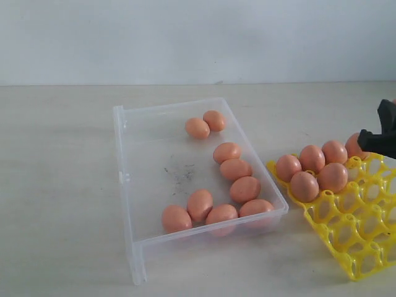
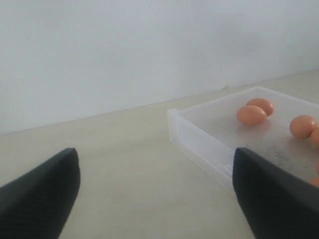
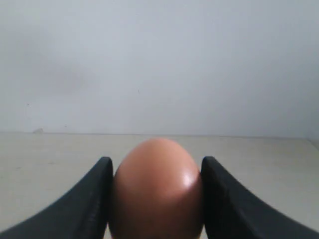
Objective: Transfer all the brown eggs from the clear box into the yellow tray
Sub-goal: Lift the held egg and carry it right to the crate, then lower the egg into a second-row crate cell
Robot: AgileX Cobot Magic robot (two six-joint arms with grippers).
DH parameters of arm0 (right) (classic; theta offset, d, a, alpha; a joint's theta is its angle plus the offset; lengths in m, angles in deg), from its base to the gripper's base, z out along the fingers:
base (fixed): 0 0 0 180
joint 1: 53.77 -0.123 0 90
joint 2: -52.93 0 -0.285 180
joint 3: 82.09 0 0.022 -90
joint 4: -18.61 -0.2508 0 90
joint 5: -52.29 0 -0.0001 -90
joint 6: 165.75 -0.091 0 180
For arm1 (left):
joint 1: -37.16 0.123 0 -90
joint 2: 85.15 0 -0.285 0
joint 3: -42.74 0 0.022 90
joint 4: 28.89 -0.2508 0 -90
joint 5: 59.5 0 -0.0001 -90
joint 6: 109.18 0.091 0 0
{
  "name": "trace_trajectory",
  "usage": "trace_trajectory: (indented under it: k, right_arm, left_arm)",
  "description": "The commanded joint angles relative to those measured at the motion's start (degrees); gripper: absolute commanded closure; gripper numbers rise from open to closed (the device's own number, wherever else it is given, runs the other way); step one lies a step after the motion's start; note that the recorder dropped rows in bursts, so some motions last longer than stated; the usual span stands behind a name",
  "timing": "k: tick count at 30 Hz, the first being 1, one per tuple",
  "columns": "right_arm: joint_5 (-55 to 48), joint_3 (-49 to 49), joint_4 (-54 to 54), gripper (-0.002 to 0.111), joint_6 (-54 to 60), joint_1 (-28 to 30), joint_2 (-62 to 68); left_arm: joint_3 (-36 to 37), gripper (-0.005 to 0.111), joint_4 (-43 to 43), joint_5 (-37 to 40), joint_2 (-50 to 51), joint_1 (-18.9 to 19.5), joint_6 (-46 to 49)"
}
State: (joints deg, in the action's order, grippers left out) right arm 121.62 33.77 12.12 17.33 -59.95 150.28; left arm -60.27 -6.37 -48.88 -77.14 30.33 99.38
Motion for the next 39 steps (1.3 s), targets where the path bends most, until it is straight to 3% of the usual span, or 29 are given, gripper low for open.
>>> trace_trajectory:
  k: [1,5,8,21,31,39]
  right_arm:
    - [0.63,2.2,1.42,0.108,1.72,1.21,5.48]
    - [0.63,4.87,3.59,0.108,-14.82,1.21,13.77]
    - [0.63,4.78,3.59,0.108,-19.77,1.21,16.49]
    - [0.63,0.59,9.65,0.108,-19.47,1.21,16.41]
    - [0.63,0.59,0.62,0.108,-11.44,1.21,16.41]
    - [0.63,1.67,4.02,0.108,-12.97,1.08,19.44]
  left_arm:
    - [0.23,0.029,0.38,-0.43,-0.22,-0.37,-0.45]
    - [0.23,0.029,0.38,-0.43,-0.22,-0.37,-0.45]
    - [0.23,0.029,0.38,-0.43,-0.22,-0.37,-0.45]
    - [0.23,0.029,0.38,-0.43,-0.22,-0.37,-0.45]
    - [0.23,0.029,0.38,-0.43,-0.22,-0.37,-0.45]
    - [0.23,0.029,0.38,-0.43,-0.22,-0.37,-0.45]
